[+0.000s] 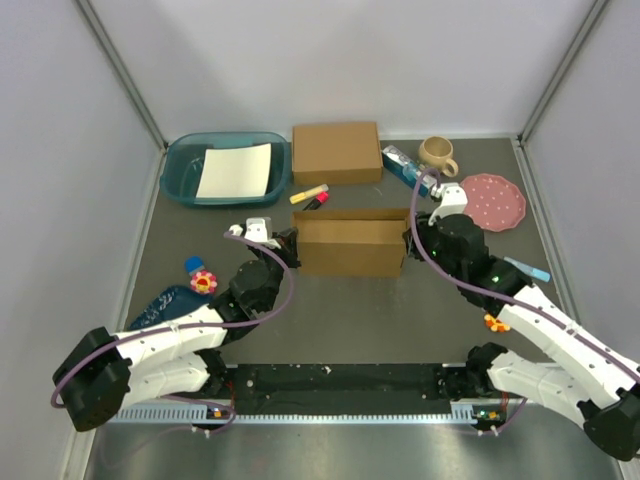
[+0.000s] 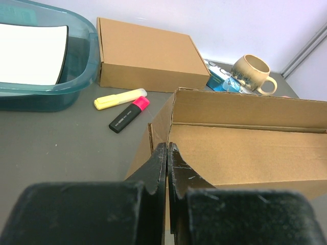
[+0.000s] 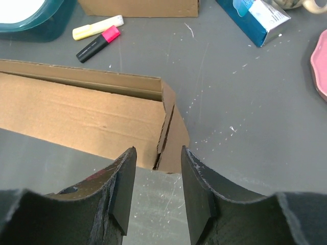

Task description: Fold the paper box

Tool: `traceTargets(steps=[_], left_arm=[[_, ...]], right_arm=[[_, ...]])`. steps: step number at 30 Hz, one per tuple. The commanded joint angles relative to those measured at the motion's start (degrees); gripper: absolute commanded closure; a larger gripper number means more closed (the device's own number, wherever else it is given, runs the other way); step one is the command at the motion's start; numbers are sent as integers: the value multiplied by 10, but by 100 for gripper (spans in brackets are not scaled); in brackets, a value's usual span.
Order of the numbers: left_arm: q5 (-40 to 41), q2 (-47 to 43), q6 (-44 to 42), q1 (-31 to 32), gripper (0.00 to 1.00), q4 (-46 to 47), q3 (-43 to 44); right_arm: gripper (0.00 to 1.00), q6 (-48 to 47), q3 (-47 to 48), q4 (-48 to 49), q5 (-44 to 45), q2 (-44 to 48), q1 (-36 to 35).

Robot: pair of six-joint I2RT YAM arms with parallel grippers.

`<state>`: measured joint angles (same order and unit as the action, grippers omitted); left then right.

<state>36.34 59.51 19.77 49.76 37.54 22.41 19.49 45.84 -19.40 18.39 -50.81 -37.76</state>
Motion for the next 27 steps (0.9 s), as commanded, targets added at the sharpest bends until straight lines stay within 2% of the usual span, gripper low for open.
traceTargets(steps=[1,5,11,17,18,20,27], left_arm=[[-2,25,-13,3,100,-160,-30],[-2,23,-17,4,100,-159,-28],[-3,21,-18,5,100,-160,-24],[-3,20,-18,7,100,-158,-23],[-3,19,-18,8,100,-158,-22],[-3,19,-16,9,100,-157,-23],[-5,28,-10,11,100,-151,-24]], right_arm=[[59,-8,7,37,9,-11,16],[61,-9,-2,66,-4,-18,29],[71,-8,-4,84,-18,-30,34],[87,-8,-12,89,-24,-45,36],[94,-6,-15,91,-24,-44,35],[100,-2,-29,95,-25,-38,35],[100,13,-73,98,-26,-17,35]])
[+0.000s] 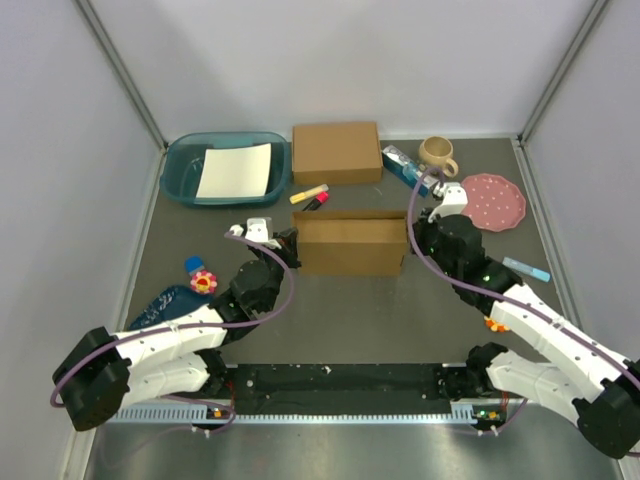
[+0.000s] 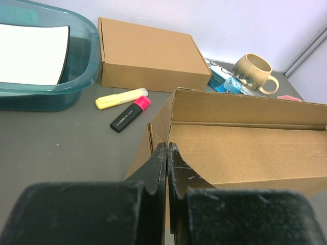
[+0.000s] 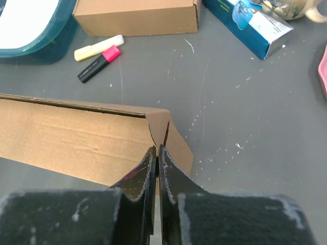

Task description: Fold the paper box

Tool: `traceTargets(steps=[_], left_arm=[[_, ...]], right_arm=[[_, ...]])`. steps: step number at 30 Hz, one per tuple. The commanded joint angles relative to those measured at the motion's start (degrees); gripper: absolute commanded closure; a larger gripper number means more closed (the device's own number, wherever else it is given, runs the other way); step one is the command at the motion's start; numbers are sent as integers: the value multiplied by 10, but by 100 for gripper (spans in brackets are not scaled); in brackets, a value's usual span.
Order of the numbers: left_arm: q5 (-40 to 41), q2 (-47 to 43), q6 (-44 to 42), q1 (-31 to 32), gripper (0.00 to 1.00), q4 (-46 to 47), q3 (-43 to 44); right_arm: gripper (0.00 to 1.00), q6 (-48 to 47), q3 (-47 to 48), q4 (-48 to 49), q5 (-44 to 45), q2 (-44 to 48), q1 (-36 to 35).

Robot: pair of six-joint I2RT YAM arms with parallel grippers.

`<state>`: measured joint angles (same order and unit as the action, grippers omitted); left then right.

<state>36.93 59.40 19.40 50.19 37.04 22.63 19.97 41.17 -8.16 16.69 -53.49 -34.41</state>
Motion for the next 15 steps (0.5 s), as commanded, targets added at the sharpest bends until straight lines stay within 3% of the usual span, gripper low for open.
traceTargets(steps=[1,12,15], left_arm=[[-11,31,-4,7,100,-145,-26],[-5,20,5,8,99,-159,-11],[1,-2,3,8,84,-178,1]], right_arm=[[100,13,-36,-14,-10,12,1],[100,40,-86,-15,-16,13,0],[100,39,-81,-19,-13,12,1]])
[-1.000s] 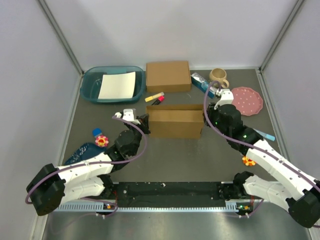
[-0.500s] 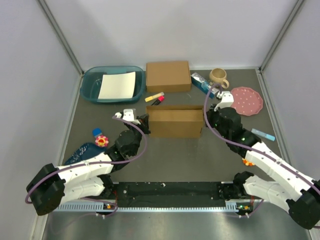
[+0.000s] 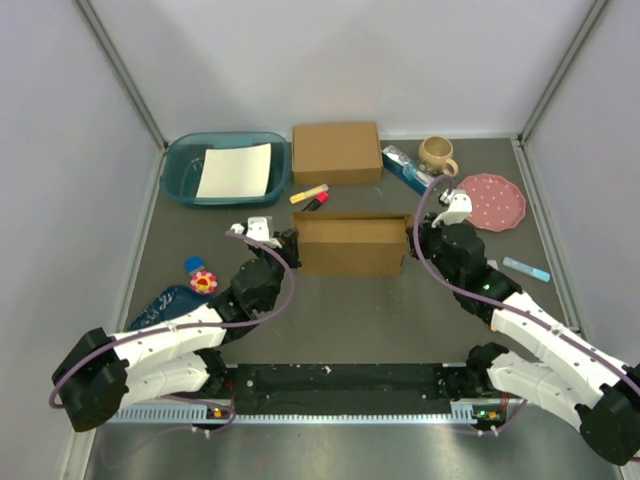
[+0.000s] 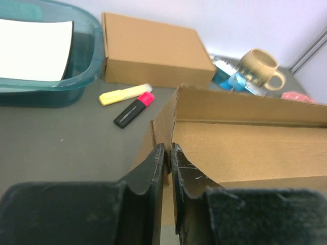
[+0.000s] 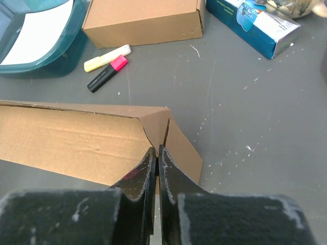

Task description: Fold the paper box

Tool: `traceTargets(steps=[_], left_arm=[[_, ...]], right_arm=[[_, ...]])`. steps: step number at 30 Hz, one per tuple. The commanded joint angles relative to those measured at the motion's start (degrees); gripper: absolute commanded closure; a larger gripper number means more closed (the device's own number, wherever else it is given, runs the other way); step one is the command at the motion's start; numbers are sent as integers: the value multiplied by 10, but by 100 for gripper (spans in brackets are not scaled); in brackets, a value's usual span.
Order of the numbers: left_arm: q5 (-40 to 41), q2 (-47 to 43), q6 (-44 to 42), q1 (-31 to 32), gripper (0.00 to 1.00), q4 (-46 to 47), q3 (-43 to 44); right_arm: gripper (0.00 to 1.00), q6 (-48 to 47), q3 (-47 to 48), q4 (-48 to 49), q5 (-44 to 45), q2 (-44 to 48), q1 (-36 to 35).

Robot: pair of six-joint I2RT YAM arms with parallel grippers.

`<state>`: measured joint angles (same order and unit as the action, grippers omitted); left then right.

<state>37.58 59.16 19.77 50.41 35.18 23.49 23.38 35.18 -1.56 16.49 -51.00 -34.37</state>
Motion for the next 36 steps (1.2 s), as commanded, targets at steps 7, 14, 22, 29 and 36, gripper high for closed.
traceTargets(steps=[7,14,22,29,36], left_arm=[[12,-34,4,6,62,-232,46],[6,-74,-12,5,52,-241,67],[-44,-100,-7,1,48,-259,110],[-55,-116,-8,-6,44,-274,129],[-97,-116,5,-52,61,-285,123]], right_arm=[[100,5,-11,-96,-8,-20,0],[100,8,-8,-98,-7,-25,0],[100,9,-2,-100,-3,-29,0],[100,11,2,-103,-5,-24,1],[100,10,3,-104,-6,-23,0]])
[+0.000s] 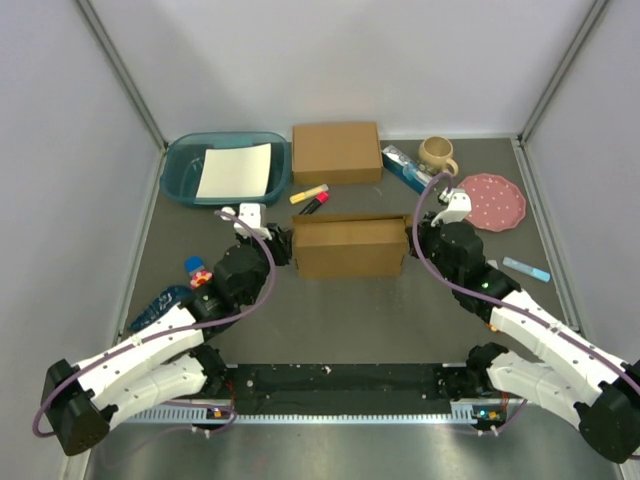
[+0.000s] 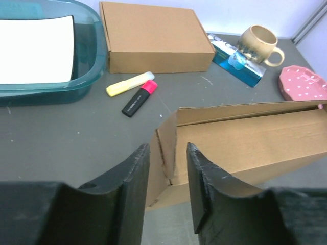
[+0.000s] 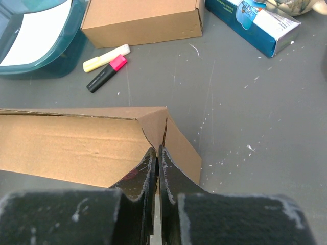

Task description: Fold the paper box

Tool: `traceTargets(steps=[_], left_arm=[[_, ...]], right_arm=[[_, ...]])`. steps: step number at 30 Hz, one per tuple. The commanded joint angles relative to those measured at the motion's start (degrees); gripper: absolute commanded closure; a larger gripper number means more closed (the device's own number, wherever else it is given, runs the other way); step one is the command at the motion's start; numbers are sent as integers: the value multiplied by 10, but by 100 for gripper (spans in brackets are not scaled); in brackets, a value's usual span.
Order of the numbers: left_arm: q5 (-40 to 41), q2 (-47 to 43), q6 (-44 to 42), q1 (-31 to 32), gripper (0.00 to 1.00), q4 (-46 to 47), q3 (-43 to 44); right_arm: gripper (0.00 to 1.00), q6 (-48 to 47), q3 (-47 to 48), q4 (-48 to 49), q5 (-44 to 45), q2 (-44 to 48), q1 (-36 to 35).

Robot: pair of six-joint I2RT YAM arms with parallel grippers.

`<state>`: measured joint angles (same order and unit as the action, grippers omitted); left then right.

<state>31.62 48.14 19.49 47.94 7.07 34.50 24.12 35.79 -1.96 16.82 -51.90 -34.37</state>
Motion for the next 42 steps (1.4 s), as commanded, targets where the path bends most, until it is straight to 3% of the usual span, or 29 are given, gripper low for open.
traceTargets(steps=[1,22,39,42], left_arm=[[-44,-6,10,-33,63,-5,12],[-81,-1,19,-55,60,1,29],[-112,57,15,-61,79,37,41],[-114,60,14,-62,90,43,41]], right_arm=[[100,2,-3,-99,-10,-15,0],[100,1,2,-99,-14,-19,1],[100,6,-5,-98,-21,-15,1],[100,6,-6,-98,-23,-15,1]])
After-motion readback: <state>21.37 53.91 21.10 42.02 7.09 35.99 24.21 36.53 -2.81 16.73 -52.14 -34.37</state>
